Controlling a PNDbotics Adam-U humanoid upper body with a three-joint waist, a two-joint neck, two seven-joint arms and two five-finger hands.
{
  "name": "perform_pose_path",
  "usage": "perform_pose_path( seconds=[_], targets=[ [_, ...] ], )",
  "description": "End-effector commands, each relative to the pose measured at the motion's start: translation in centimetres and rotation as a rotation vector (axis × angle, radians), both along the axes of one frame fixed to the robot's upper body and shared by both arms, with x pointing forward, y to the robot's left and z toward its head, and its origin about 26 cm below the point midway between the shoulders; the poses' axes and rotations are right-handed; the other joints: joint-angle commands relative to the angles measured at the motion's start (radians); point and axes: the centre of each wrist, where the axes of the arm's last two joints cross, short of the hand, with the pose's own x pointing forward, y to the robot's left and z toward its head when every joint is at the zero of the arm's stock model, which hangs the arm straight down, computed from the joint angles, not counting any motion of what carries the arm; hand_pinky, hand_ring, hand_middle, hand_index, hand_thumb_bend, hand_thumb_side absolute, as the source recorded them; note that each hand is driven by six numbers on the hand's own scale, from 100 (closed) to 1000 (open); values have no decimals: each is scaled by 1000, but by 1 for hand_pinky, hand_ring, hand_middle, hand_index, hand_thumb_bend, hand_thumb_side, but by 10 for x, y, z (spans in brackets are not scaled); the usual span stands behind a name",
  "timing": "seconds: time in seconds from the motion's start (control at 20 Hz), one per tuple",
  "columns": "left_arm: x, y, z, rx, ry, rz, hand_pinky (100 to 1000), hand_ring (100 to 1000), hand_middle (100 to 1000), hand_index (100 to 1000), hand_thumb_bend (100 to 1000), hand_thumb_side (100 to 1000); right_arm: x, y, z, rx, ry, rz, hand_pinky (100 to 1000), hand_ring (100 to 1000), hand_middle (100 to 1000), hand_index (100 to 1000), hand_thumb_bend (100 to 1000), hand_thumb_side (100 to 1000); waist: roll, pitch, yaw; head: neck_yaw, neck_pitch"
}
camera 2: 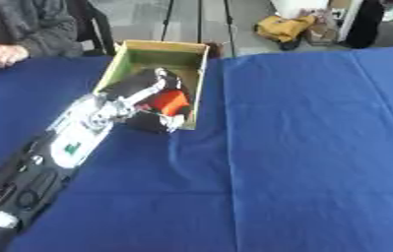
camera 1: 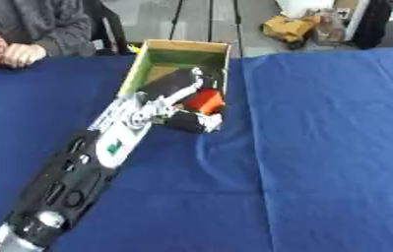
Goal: Pick up objects on the table and place them in the box.
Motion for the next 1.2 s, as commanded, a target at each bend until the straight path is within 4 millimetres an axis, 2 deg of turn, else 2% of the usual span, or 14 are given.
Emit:
perform_pose_path(
  seconds=[0.05,0.15,0.35,0.45,0.55,0.6,0.65,0.8,0.85,0.9,0.95,1.05,1.15,1.2],
  targets=[
    [10,23,25,1,-94,120,100,354,538,677,100,384,0,2,10,-27,-23,16,548,849,561,498,100,649,-7,-13,-5,6,-17],
    [23,38,19,10,-122,248,100,382,545,685,100,366,1,3,10,-26,-18,24,548,850,561,497,100,651,-7,-15,-12,12,-23],
    [49,65,-13,33,-129,480,100,399,551,689,100,348,4,7,10,-32,-10,53,548,852,561,496,100,654,-3,-16,-35,29,-35],
    [57,77,-26,33,-140,559,100,444,565,701,100,317,6,9,11,-36,-6,67,548,854,560,495,100,658,2,-14,-49,38,-42],
    [62,86,-35,31,-156,622,193,513,601,743,100,146,7,11,11,-42,-1,80,548,856,560,494,100,659,8,-12,-63,45,-48],
    [63,89,-38,33,-166,643,301,564,624,768,100,100,8,12,11,-45,0,86,548,857,560,494,100,661,10,-10,-68,48,-51],
    [65,91,-41,37,-179,660,412,602,644,778,222,174,8,13,11,-48,1,90,548,857,560,494,100,662,12,-9,-73,49,-53],
    [66,94,-43,52,-242,679,654,736,716,798,717,537,9,15,11,-54,6,101,549,858,559,493,100,661,14,-6,-79,53,-55],
    [66,94,-43,54,-268,680,718,775,744,809,789,623,10,15,11,-55,7,103,549,859,560,494,100,663,15,-6,-80,54,-56],
    [66,94,-43,56,-288,680,764,801,763,816,828,685,10,15,11,-55,7,104,549,858,559,494,100,663,15,-6,-80,53,-56],
    [66,94,-43,57,-303,679,803,820,777,821,809,755,10,16,11,-55,7,105,549,859,560,494,100,663,15,-6,-79,53,-57],
    [65,93,-42,45,-325,678,840,847,801,837,825,808,10,16,11,-55,8,106,549,859,559,494,100,663,14,-5,-76,52,-58],
    [65,93,-42,24,-344,674,866,873,827,856,782,868,10,16,10,-55,10,106,550,859,559,493,100,663,12,-5,-73,51,-58],
    [64,93,-42,14,-350,671,866,873,827,856,782,868,10,16,10,-56,10,106,550,859,559,493,100,663,12,-4,-72,50,-58]
  ],
)
